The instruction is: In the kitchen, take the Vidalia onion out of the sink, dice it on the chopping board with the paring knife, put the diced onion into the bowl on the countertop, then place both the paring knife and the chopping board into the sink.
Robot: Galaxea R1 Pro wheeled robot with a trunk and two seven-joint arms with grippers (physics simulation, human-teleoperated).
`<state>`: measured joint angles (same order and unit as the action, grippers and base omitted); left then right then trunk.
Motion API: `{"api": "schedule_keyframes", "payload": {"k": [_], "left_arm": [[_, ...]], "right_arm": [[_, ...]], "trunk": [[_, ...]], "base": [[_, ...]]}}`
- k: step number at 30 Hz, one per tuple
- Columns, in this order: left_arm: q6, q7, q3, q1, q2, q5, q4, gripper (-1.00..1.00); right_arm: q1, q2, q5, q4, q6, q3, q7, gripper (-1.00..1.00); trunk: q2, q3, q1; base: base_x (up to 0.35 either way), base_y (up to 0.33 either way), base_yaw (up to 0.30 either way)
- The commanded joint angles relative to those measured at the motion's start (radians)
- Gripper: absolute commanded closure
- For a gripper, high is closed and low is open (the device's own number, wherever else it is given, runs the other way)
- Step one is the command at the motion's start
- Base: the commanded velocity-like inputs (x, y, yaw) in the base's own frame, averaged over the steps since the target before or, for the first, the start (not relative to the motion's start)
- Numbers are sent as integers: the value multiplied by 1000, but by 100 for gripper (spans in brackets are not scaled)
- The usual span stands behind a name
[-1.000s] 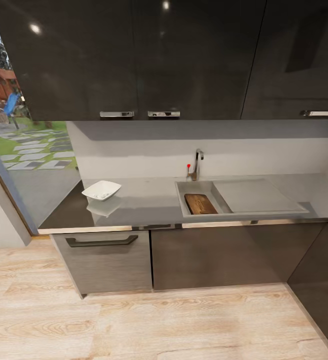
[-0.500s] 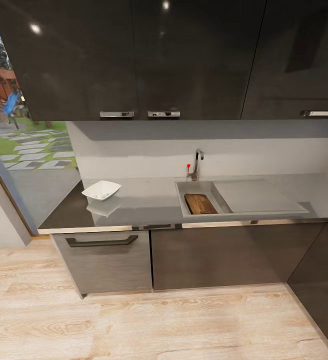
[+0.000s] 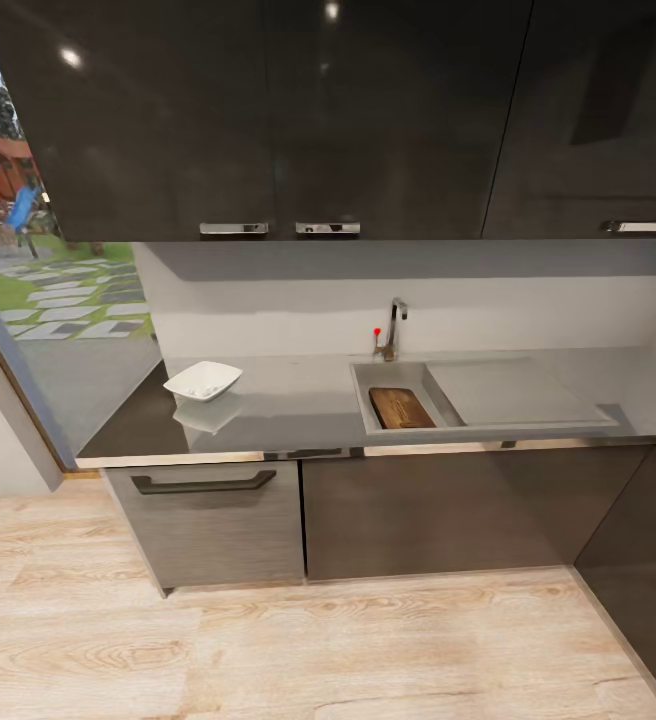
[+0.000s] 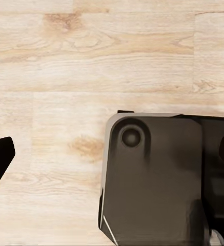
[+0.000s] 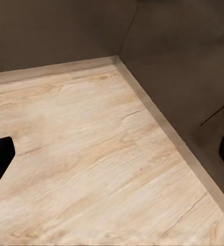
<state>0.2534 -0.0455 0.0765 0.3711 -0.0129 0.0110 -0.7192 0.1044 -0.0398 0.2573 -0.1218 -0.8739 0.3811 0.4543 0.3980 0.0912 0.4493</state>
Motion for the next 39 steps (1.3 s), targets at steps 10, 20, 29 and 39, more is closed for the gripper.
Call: {"api": "schedule_keyframes", "payload": {"k": [10, 20, 29, 39], "left_arm": [[-2, -27, 3, 0, 0, 0, 175, -100], [-1, -122, 3, 0, 28, -6, 231, -100], [0, -123, 3, 0, 37, -5, 243, -100], [0, -122, 2, 0, 38, -3, 247, -100]], "right_arm": [[1, 31, 12, 42, -2, 4, 6, -100], [1, 32, 11, 42, -2, 4, 6, -100], [1, 32, 11, 42, -2, 4, 6, -100], [1, 32, 11, 42, -2, 4, 6, -100]], "trunk": [[2, 2, 1], [2, 2, 1], [2, 2, 1], [2, 2, 1]], "base": [[0, 0, 0], [0, 0, 0], [0, 0, 0], [0, 0, 0]]}}
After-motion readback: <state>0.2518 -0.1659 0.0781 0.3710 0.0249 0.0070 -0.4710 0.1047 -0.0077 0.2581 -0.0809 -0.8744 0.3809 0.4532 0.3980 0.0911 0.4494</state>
